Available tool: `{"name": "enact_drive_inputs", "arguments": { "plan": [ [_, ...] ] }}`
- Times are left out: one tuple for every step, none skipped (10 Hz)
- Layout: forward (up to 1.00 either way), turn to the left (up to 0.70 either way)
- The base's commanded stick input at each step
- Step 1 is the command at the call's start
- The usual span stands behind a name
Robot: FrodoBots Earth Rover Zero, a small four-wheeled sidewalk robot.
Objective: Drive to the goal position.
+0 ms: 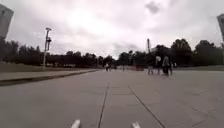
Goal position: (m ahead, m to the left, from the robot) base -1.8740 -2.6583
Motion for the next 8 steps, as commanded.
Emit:
{"name": "enact_drive_inputs", "arguments": {
  "plan": [
    [1.0, 0.0],
    [1.0, -0.12],
    [1.0, -0.21],
    [1.0, 0.0],
    [1.0, 0.0],
    [1.0, 0.0],
    [1.0, -0.17],
    [1.0, -0.38]
  ]
}}
